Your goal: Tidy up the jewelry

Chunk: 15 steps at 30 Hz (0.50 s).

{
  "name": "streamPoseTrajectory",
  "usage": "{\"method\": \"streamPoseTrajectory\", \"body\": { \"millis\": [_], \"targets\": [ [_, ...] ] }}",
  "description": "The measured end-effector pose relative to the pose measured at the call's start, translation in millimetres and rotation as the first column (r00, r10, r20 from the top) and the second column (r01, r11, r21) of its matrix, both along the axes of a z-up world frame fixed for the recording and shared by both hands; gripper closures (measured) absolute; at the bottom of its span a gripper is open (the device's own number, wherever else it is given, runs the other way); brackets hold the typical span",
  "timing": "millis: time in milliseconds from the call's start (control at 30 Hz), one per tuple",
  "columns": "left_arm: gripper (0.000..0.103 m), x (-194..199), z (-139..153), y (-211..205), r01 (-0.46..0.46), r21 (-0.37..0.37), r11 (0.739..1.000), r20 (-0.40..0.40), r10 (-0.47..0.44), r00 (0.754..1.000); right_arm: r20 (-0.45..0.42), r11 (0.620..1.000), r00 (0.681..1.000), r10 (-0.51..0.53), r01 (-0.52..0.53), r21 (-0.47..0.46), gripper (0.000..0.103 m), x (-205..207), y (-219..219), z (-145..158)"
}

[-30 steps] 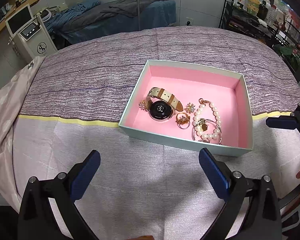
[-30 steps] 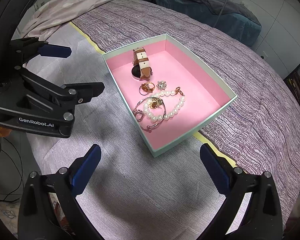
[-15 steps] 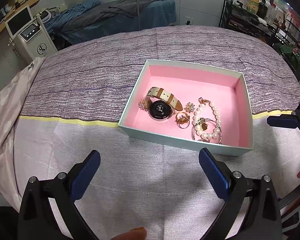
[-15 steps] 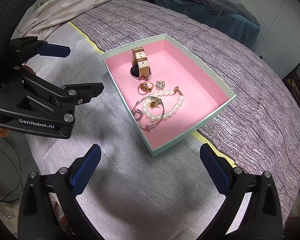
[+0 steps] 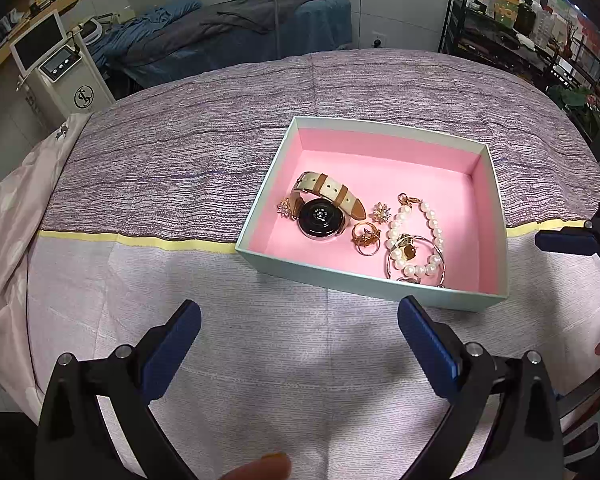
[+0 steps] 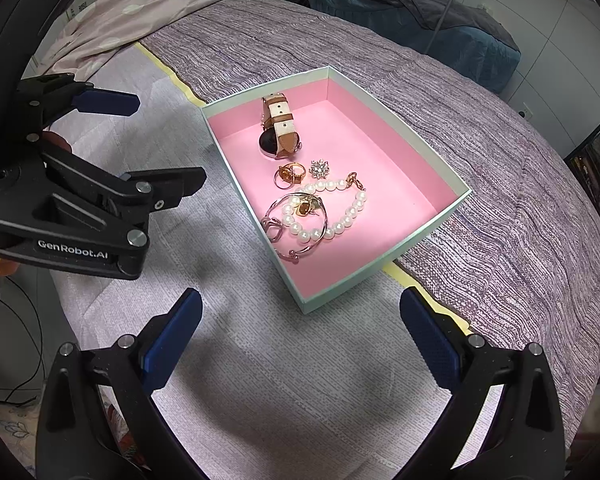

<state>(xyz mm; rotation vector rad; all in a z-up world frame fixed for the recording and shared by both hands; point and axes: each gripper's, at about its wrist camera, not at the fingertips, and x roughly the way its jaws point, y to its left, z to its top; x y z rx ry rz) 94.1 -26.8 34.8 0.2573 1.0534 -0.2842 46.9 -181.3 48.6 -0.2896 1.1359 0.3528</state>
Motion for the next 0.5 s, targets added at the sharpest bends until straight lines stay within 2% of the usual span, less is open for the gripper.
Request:
{"method": "streamPoseTrajectory", "body": {
  "millis": [500],
  "targets": [
    [0.006, 2.4, -4.7, 0.3, -0.007, -0.011, 1.0, -0.015, 0.007, 1.0, 0.006, 1.0, 1.0, -0.001, 0.001, -0.011, 0.005, -0.2, 1.3, -0.9]
  ]
}}
